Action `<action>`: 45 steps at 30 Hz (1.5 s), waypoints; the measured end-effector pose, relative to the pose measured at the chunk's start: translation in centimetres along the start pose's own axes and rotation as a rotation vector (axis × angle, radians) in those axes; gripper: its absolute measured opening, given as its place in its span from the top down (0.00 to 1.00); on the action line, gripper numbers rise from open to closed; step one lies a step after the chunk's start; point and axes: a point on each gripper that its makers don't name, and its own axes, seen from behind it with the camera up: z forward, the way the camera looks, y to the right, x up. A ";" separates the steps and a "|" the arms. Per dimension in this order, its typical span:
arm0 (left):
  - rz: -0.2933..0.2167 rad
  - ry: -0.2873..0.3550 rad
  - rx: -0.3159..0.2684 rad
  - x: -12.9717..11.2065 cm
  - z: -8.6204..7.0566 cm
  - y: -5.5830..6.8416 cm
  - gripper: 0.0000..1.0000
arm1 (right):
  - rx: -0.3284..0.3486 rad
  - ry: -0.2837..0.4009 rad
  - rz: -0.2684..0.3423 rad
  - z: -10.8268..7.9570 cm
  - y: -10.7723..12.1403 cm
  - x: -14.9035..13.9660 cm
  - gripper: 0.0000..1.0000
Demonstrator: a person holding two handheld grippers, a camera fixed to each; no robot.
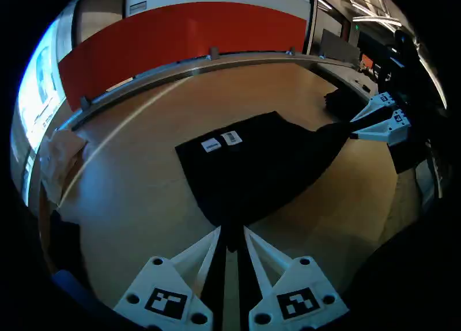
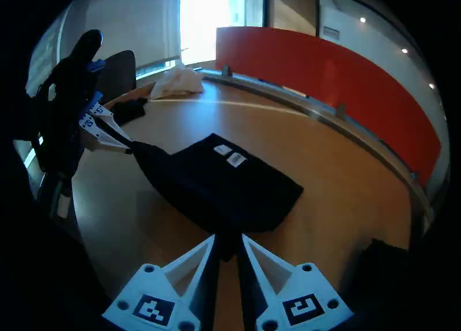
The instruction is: Fold towel
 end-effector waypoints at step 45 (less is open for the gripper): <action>0.004 -0.013 -0.004 1.6 -3.0 1.5 0.88 | 0.024 -0.032 -0.014 -2.9 -0.5 0.8 0.82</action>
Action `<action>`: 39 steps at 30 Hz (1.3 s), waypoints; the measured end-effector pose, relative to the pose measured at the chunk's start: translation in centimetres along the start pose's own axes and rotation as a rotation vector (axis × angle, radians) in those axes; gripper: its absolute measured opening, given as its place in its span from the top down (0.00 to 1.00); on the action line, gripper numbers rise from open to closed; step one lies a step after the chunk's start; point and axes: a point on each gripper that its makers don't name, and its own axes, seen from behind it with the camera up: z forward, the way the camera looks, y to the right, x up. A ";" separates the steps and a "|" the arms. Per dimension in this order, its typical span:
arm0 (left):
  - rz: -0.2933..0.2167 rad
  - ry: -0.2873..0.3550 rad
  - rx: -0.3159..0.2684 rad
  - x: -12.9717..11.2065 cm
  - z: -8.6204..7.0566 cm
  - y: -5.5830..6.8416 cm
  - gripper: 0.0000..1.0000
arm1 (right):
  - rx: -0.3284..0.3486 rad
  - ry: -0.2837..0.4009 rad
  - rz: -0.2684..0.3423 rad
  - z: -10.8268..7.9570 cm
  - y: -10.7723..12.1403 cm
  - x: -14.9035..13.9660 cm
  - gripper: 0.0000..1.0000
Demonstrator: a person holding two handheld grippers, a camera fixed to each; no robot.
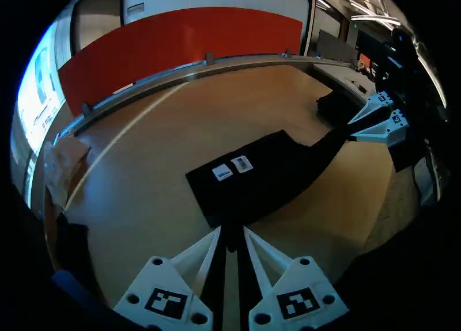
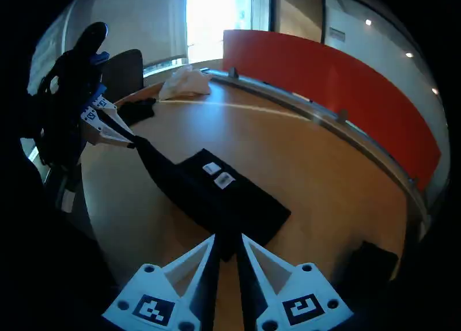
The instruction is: Fold towel
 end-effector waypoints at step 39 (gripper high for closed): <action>0.017 -0.053 0.025 0.7 11.2 -3.6 0.88 | -0.036 -0.117 0.097 8.9 5.6 -2.9 0.81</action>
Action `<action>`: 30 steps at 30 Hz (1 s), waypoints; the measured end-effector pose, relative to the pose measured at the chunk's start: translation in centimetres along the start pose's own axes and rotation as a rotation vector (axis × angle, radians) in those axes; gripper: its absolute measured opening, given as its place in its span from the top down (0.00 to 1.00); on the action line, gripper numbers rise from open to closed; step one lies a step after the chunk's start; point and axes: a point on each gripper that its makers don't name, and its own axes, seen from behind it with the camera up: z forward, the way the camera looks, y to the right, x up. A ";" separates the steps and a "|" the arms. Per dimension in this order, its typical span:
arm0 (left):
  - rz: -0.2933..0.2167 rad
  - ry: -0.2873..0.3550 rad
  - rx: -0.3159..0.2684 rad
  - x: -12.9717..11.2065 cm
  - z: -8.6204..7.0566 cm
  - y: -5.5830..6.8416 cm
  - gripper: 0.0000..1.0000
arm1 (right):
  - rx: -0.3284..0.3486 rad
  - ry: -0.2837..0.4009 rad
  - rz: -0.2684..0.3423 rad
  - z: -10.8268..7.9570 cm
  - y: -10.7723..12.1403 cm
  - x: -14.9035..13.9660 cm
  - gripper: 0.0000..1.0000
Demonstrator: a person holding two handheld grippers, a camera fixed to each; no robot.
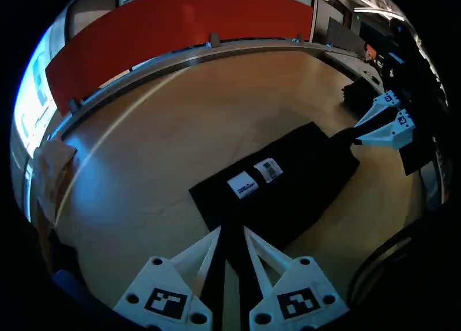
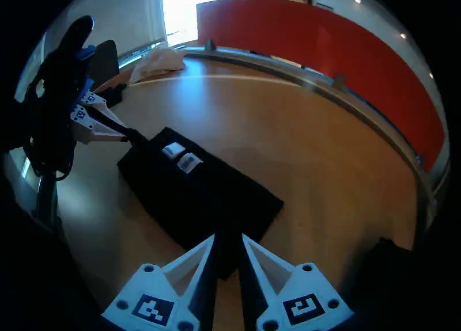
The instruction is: Fold towel
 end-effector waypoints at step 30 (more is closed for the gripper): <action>0.042 0.030 0.106 1.1 3.9 -3.5 0.58 | -0.125 0.015 0.086 3.8 4.2 0.5 0.38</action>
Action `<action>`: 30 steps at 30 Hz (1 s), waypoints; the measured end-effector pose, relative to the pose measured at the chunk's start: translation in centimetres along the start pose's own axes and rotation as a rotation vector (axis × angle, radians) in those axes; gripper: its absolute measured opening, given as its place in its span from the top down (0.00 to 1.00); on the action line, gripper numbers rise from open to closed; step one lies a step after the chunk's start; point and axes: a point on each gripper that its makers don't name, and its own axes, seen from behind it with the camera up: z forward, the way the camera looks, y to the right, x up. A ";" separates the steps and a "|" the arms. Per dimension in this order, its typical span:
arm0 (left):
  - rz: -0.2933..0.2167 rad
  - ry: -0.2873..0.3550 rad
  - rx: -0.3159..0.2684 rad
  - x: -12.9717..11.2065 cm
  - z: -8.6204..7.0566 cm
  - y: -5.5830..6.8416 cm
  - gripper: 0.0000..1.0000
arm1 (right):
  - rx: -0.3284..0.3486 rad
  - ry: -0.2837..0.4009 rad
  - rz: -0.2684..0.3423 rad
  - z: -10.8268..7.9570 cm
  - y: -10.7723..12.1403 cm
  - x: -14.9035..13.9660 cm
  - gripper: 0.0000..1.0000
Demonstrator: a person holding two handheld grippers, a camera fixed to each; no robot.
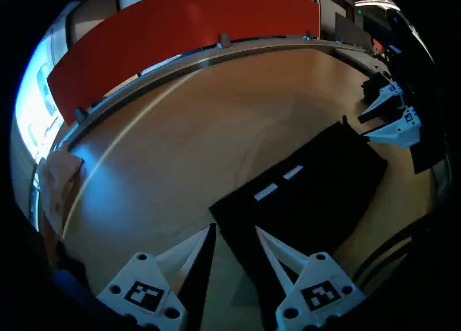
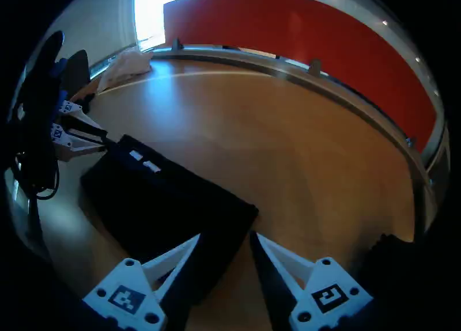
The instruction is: Fold towel
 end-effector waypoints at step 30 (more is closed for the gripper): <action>-0.107 0.034 0.012 -0.5 -3.2 -0.6 0.00 | -0.029 0.070 -0.010 -2.7 -0.4 0.4 0.00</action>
